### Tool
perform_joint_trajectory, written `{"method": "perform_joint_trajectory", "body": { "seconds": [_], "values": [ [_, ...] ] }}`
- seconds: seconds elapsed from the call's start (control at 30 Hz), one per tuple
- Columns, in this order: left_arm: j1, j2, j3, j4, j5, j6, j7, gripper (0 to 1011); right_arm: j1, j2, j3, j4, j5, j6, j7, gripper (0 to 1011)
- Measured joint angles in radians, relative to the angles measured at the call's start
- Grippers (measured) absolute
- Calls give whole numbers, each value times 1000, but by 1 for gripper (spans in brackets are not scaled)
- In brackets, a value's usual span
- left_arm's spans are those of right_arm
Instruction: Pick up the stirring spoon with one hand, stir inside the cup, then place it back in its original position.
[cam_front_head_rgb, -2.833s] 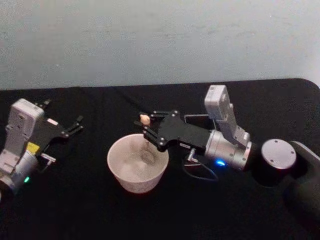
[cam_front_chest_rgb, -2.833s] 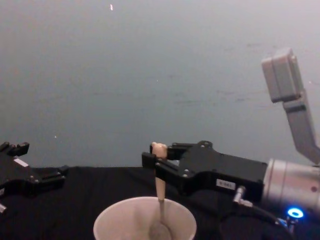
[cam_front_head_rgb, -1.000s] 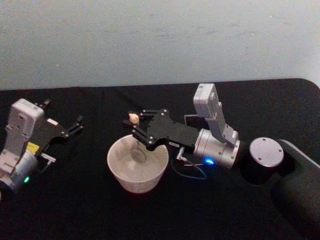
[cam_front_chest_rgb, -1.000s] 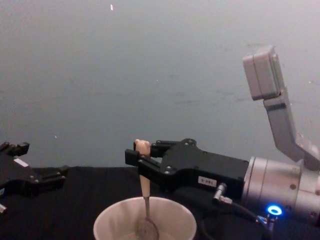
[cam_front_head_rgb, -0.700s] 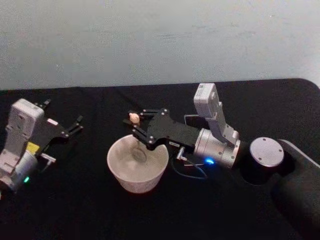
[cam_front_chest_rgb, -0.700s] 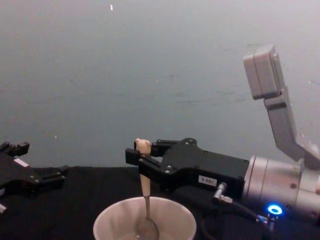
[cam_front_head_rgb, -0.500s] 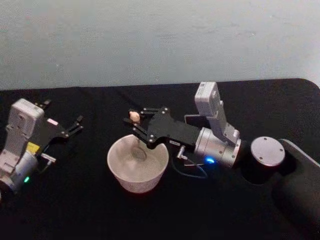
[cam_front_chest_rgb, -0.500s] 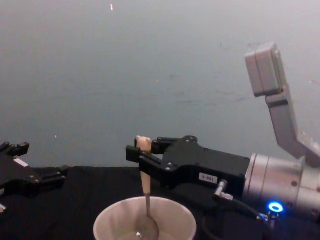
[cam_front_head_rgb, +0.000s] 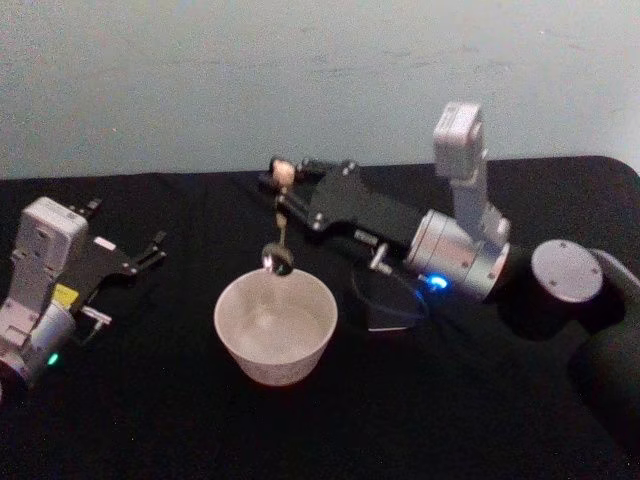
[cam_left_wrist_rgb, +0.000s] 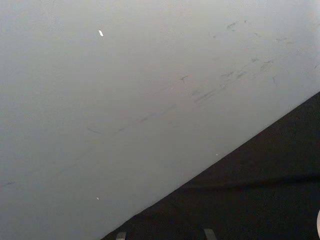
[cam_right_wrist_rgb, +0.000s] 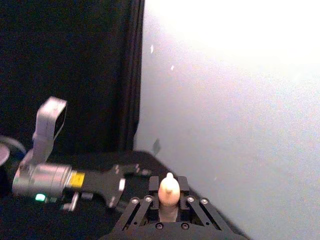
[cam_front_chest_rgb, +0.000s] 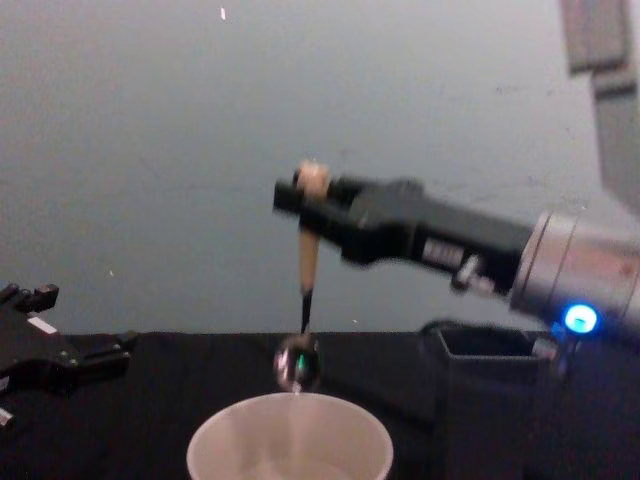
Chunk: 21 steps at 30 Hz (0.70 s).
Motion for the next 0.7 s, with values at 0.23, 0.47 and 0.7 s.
{"method": "perform_joint_trajectory", "body": {
  "seconds": [0.23, 0.47, 0.7],
  "values": [
    [0, 0, 0, 0, 0, 0, 0, 1001, -14, 42, 40, -110, 27, 28, -44, 212],
    [0, 0, 0, 0, 0, 0, 0, 1001, -43, 95, 75, -203, 23, 52, -101, 212],
    [0, 0, 0, 0, 0, 0, 0, 1001, -107, 155, 120, -302, 9, 96, -171, 212]
  ]
}}
